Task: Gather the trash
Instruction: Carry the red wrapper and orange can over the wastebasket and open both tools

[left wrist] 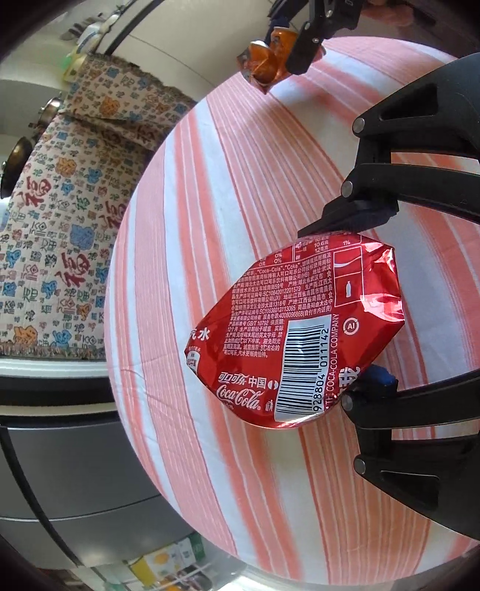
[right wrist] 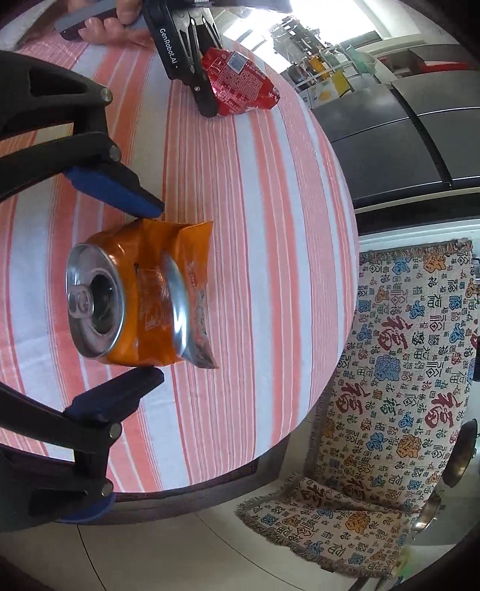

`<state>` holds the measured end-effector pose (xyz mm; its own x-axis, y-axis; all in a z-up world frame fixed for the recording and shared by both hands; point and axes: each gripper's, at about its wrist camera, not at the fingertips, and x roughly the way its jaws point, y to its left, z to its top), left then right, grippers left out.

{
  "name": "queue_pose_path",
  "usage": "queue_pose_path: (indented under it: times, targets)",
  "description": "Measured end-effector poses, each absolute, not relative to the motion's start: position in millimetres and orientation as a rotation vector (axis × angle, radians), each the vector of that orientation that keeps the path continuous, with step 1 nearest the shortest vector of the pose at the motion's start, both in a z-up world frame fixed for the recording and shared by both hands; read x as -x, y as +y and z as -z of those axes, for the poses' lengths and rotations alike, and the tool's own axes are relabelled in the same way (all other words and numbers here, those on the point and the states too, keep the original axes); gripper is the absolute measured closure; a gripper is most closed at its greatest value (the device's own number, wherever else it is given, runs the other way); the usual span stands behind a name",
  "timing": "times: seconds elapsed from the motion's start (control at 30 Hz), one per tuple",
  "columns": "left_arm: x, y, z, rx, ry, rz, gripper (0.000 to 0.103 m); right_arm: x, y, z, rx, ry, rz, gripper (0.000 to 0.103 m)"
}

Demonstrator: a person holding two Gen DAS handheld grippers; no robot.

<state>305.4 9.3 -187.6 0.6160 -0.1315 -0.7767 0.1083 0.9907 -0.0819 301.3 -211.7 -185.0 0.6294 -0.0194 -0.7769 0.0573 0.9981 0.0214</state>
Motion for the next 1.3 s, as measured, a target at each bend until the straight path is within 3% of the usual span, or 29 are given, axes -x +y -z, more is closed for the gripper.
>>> queue_pose_path:
  times: [0.5,0.87,1.07,1.3]
  targets:
    - [-268.9,-81.8,157.8,-0.053,0.856,0.299,0.044,-275.2,-264.4,171.0,-0.139,0.864,0.035,0.019]
    - [-258.1,-236.5,129.7,-0.098,0.853,0.528,0.044,-211.0,-370.3,126.1,-0.205,0.792,0.158,0.019]
    - [-252.1,-333.6,149.3,-0.126,0.906,0.645,0.044,-160.6,-452.9,126.4,-0.27,0.784,0.294,0.019]
    - [-245.6,-426.1,197.3,-0.187,0.97,0.722,0.044,-126.3,-539.2,168.3,-0.416,0.833,0.382,0.019]
